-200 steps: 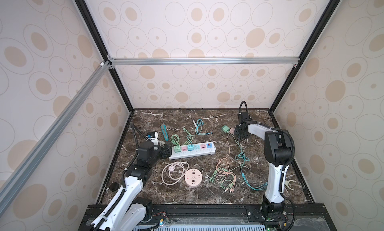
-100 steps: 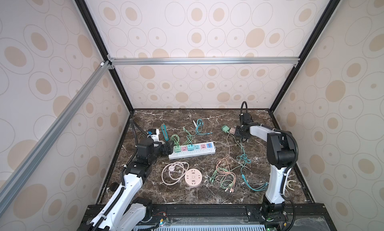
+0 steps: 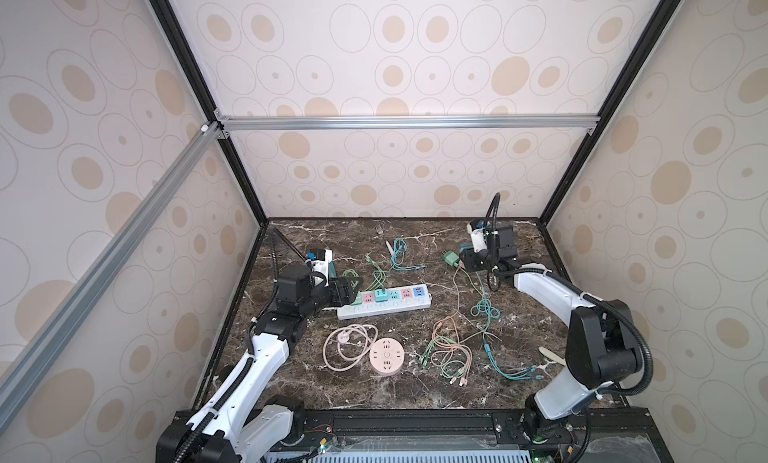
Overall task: Insert the plug
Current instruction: 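Lift the teal charger with the right gripper while the left arm rises toward it, then close the left gripper on the teal charger held by the right gripper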
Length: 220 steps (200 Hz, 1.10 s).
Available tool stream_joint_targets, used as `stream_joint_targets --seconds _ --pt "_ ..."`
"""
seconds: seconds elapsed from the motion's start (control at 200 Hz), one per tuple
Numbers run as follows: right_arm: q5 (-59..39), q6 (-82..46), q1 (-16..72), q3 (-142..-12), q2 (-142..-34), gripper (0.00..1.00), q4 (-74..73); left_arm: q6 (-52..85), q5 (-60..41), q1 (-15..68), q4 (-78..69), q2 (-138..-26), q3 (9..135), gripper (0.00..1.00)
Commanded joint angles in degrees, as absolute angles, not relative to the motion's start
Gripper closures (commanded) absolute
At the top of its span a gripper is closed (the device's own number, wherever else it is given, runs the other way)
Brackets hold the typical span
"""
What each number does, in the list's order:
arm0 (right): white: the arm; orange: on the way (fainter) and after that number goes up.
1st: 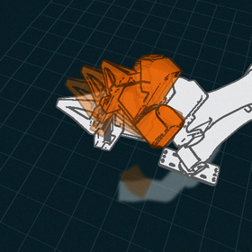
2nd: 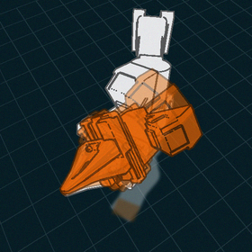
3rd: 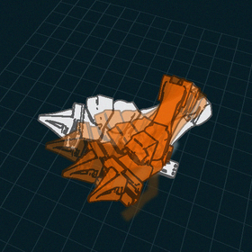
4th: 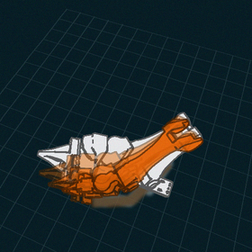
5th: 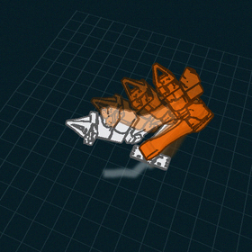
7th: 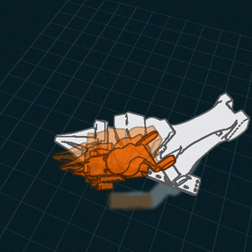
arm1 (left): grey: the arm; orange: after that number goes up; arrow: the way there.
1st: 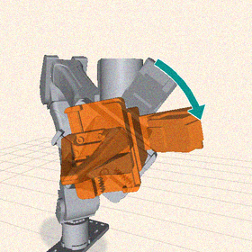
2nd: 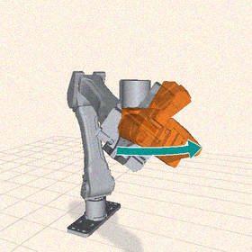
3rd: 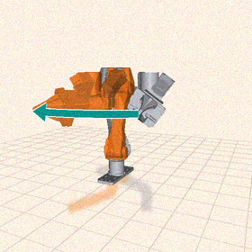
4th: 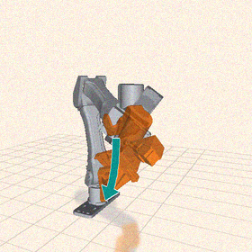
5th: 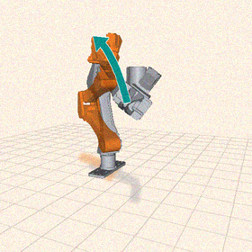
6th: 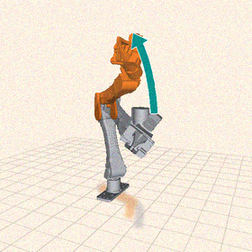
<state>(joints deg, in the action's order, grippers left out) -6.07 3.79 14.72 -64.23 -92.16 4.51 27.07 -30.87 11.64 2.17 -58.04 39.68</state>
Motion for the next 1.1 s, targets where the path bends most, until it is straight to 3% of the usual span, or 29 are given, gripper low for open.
stream_joint_targets --seconds 0.0,0.405,0.81,1.095 --pt "-13.09 14.77 17.17 -61.56 -88.15 0.7 -3.86 27.41 -39.18 11.51 -0.92 -59.46 42.86 0.19" --pt "-23.29 29.21 24.29 -64.63 -81.86 0.72 0.48 31.0 -48.97 13.82 -8.17 -62.12 44.18 0.19" --pt "-18.27 41.47 34.57 -68.37 -80.52 0.73 8.22 30.59 -54.47 19.38 -9.98 -65.62 48.36 0.22" --pt "-17.09 43.61 39.12 -68.9 -79.45 0.74 9.3 30.5 -53.44 21.03 -9.17 -68.98 50.3 0.3"
